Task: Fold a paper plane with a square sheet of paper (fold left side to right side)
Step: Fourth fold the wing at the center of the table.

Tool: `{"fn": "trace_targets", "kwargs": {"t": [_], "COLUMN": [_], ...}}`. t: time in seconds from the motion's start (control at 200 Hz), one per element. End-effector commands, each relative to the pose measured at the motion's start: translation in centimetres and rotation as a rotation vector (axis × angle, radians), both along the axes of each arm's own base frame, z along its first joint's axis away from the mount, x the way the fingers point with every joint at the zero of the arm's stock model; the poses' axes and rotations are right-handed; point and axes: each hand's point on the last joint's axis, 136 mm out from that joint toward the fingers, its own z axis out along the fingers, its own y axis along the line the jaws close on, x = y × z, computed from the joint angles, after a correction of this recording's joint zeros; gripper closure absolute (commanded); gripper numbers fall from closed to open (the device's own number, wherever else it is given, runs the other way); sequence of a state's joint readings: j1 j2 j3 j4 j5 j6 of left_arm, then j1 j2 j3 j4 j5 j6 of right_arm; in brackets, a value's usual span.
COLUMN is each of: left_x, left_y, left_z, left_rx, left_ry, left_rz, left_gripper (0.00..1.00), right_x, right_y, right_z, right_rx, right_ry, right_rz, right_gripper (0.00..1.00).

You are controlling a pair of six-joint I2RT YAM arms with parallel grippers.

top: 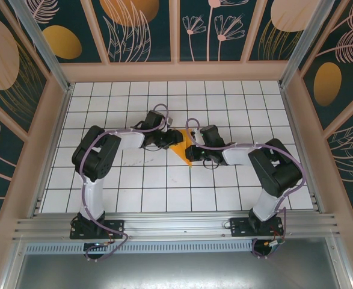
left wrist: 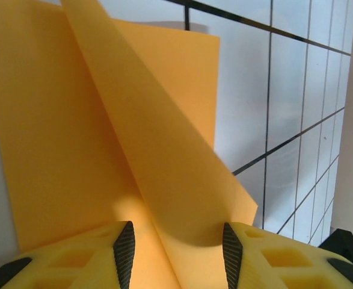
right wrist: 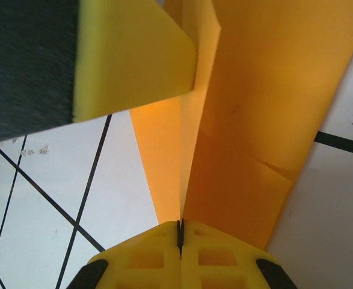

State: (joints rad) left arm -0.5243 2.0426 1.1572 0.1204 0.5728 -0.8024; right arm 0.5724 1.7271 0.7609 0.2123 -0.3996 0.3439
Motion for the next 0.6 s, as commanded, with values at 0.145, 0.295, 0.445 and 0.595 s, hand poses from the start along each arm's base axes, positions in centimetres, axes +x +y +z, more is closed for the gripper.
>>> {"fn": "trace_targets", "kwargs": {"t": [0.145, 0.295, 0.445, 0.595], "left_x": [-0.3, -0.5, -0.7, -0.6], "left_y": [0.1, 0.5, 0.8, 0.9], "left_z": [-1.9, -2.8, -3.4, -3.4], "left_rx": [0.055, 0.085, 0.100, 0.106], "left_ry": [0.040, 0.059, 0.069, 0.067], "left_rz": [0.001, 0.008, 0.012, 0.016], "left_gripper": [0.53, 0.53, 0.54, 0.54], "right_x": [0.0, 0.1, 0.8, 2.0], "right_y": [0.1, 0.4, -0.1, -0.9], "right_z": [-0.3, 0.7, 2.9, 4.9], "right_rx": [0.029, 0.065, 0.121, 0.181], "right_ry": [0.015, 0.014, -0.009, -0.023], "right_rz": [0.003, 0.011, 0.002, -0.016], "right_gripper": [0.94, 0.82, 0.68, 0.55]}}
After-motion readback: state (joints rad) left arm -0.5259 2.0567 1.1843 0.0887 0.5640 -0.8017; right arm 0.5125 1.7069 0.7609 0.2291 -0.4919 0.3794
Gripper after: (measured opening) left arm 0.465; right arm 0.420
